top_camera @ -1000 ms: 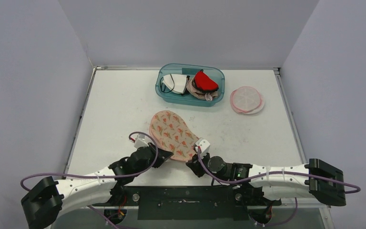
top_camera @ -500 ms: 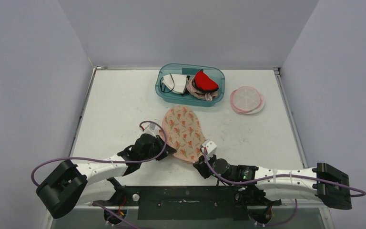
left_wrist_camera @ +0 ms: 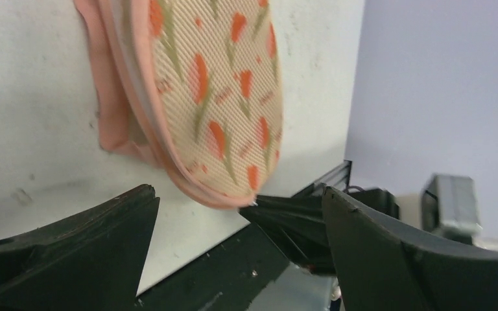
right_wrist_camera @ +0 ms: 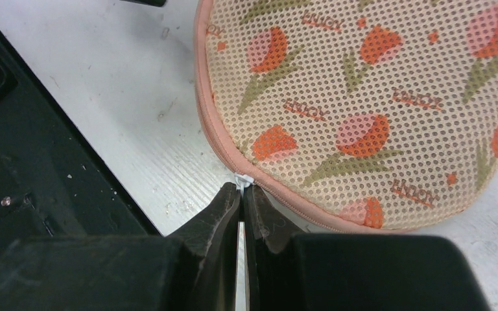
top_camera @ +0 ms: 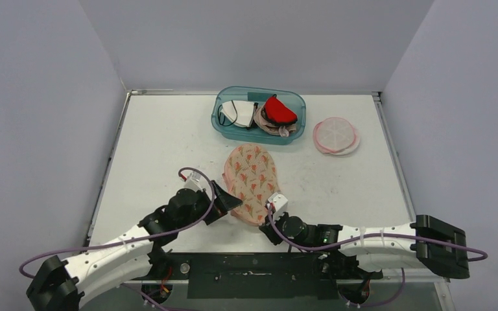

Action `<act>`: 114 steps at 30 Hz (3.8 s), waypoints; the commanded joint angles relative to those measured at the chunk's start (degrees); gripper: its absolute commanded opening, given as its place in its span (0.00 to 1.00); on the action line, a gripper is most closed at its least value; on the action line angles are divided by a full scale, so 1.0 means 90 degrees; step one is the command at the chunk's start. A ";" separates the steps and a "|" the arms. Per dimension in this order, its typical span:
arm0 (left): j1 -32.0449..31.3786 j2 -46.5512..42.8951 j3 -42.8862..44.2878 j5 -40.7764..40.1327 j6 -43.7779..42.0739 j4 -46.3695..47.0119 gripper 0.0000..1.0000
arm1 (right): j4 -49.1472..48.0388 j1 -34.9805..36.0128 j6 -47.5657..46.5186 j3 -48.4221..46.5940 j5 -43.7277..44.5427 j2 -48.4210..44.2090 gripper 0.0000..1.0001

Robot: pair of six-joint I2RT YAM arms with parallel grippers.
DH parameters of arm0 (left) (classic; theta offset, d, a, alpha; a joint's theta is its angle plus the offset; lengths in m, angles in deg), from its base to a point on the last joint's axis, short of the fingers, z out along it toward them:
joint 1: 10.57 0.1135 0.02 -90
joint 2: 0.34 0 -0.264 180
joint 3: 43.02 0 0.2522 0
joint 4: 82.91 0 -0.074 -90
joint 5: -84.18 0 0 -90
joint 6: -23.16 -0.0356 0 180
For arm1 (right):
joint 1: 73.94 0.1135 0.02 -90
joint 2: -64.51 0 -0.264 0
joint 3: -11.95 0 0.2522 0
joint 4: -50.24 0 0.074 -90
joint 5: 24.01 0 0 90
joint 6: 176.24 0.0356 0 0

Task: Unzip the laundry bag and remove the bra
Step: Unzip the laundry bag at the center of the board, then open the laundry bag at the center of the board.

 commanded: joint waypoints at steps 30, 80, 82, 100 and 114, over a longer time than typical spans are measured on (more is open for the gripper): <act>-0.1370 -0.0550 -0.0501 -0.2202 0.1655 -0.0112 0.44 | -0.1680 0.0062 -0.0388 -0.1327 -0.1088 0.1870 0.05; -0.1467 -0.0448 -0.0528 -0.1063 0.1192 0.0216 0.98 | -0.0460 0.0093 0.0072 -0.1100 -0.0259 0.1117 0.05; -0.1638 -0.0480 -0.0476 -0.1233 0.1265 0.0169 0.97 | -0.0583 0.0113 0.0012 -0.1231 -0.0347 0.1303 0.05; -0.1688 0.0209 -0.0390 -0.2495 0.1862 0.0084 0.33 | -0.0516 0.0262 -0.0138 -0.1426 -0.0483 0.1308 0.05; -0.1665 0.0167 -0.0492 -0.2710 0.2067 -0.0178 0.00 | -0.0020 0.0265 0.0068 -0.0921 0.0004 0.0644 0.05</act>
